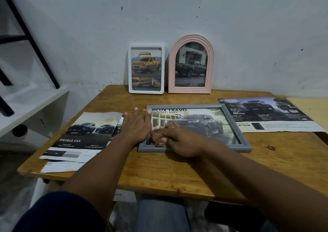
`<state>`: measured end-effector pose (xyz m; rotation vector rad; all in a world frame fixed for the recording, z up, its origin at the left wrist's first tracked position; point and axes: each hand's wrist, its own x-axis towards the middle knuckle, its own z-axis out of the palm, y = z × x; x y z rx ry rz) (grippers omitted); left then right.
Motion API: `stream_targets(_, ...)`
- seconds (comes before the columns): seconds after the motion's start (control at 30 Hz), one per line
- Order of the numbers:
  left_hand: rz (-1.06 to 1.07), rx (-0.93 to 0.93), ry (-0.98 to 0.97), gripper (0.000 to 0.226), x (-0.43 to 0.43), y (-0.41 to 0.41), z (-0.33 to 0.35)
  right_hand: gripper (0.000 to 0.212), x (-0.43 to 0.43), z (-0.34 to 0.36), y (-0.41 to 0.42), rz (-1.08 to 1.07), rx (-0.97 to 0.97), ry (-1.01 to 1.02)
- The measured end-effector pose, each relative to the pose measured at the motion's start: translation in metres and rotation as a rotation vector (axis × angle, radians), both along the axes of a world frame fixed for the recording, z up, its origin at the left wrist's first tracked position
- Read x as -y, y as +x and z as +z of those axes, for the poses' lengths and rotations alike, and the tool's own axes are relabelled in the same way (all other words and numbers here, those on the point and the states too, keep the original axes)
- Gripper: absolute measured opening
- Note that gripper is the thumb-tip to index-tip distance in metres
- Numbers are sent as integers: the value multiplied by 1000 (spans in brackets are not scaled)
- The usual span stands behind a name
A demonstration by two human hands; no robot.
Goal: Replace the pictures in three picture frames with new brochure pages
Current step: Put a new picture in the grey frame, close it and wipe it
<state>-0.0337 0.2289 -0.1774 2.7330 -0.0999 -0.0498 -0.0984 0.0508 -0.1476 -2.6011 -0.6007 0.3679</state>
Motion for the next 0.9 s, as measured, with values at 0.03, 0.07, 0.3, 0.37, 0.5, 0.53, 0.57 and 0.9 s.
stream_targets(0.03, -3, 3, 6, 69, 0, -1, -1, 44, 12, 3, -4, 7, -10, -22)
stream_targets(0.07, -10, 13, 21, 68, 1, -1, -1, 45, 24, 7, -9, -2, -19, -41)
stream_targets(0.3, -59, 96, 157, 70, 2, 3, -7, 49, 85, -15, -36, -434, 195, -268)
stream_targets(0.37, -59, 96, 160, 70, 3, 4, -8, 64, 63, -22, -40, -603, 194, -361)
stream_targets(0.5, -56, 102, 174, 70, 3, 5, -9, 73, -2, -22, -41, -594, 199, -422)
stream_targets(0.53, -54, 102, 175, 70, 2, 6, -10, 70, -16, -23, -41, -552, 235, -391)
stream_targets(0.57, -53, 101, 173, 70, 1, 7, -11, 64, -28, -25, -41, -506, 279, -330)
stream_targets(0.9, -57, 109, 194, 67, 0, 5, -9, 37, 47, -29, -51, -112, 362, 85)
